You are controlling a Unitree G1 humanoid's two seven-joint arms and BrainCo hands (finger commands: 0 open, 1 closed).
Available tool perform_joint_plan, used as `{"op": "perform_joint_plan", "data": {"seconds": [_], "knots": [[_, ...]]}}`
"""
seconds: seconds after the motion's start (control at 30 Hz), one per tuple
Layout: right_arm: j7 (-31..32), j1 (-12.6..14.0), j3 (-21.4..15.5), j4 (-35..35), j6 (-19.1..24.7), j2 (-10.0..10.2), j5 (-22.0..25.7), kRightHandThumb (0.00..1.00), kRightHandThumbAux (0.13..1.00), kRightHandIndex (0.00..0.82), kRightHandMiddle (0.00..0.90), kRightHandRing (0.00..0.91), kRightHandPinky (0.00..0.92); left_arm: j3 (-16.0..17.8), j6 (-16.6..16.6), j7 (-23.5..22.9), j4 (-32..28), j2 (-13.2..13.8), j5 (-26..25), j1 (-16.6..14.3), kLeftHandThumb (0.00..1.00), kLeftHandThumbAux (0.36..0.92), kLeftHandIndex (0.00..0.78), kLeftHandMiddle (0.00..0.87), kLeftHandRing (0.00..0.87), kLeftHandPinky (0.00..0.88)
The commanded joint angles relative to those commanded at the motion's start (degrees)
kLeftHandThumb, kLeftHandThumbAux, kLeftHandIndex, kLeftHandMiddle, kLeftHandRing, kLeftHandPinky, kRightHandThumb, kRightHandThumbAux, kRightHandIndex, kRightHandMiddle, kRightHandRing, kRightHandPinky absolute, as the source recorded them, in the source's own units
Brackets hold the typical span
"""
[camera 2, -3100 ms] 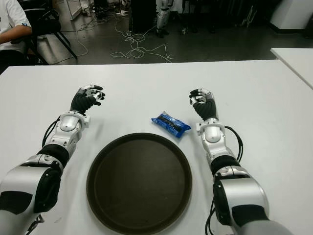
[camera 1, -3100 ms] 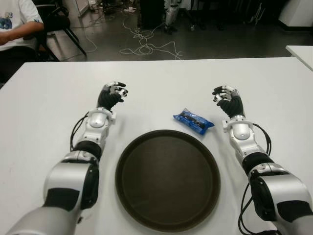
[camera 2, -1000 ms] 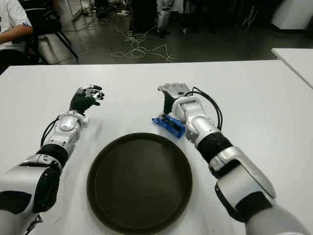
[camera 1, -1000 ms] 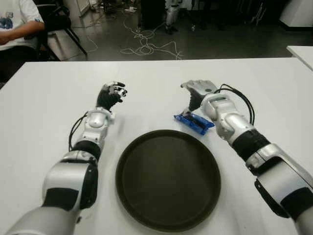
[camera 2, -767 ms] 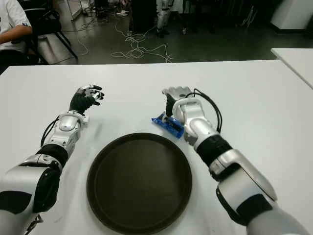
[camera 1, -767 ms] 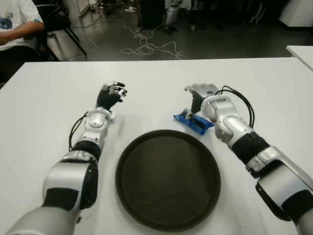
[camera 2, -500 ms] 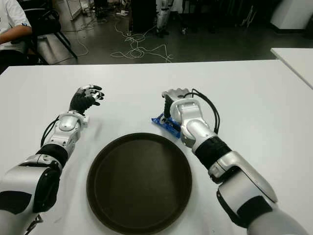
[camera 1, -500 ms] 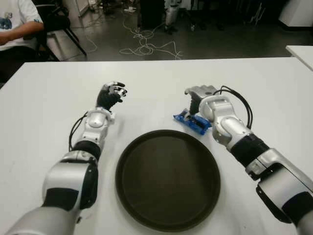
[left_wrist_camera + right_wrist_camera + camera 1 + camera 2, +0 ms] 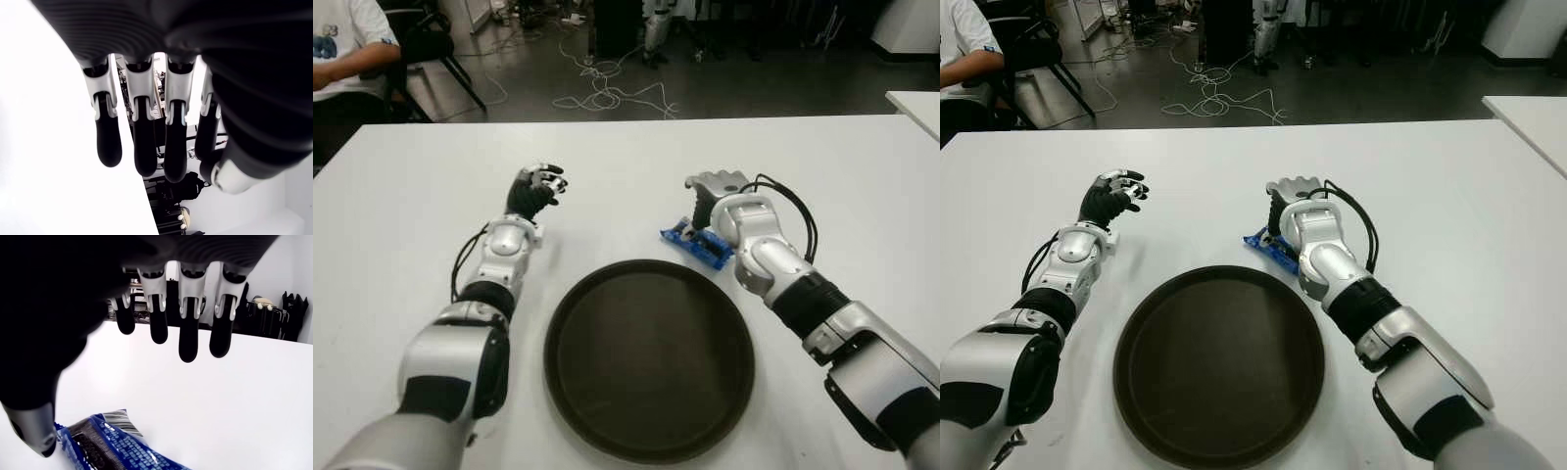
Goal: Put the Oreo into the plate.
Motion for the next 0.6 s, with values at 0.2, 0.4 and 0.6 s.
{"op": "perform_joint_plan", "data": {"seconds": [0.2,0.4,0.6], "knots": [[0.5,0.3,0.1,-1.0,0.2,-0.2,-0.1,0.0,0.672,0.192,0.219,0.28,0.362,-0.2,0.0,0.1,0.0,0.1,0.2,0.0,0.822,0.685,0.381,0.458,0.385,0.439],[0.7,0.7,0.0,-2.1,0.7,-0.2,-0.3,0.0,0.676,0.201,0.226,0.284,0.373,-0.1,0.1,-0.3,0.0,0.1,0.1,0.0,0.82,0.687,0.377,0.46,0.392,0.441],[0.9,1.3,0.2,-3.5,1.0,-0.5,-0.7,0.0,0.669,0.217,0.237,0.294,0.379,-0.4,0.4,-0.1,0.0,0.2,0.4,-0.1,0.819,0.688,0.373,0.459,0.383,0.435]]}}
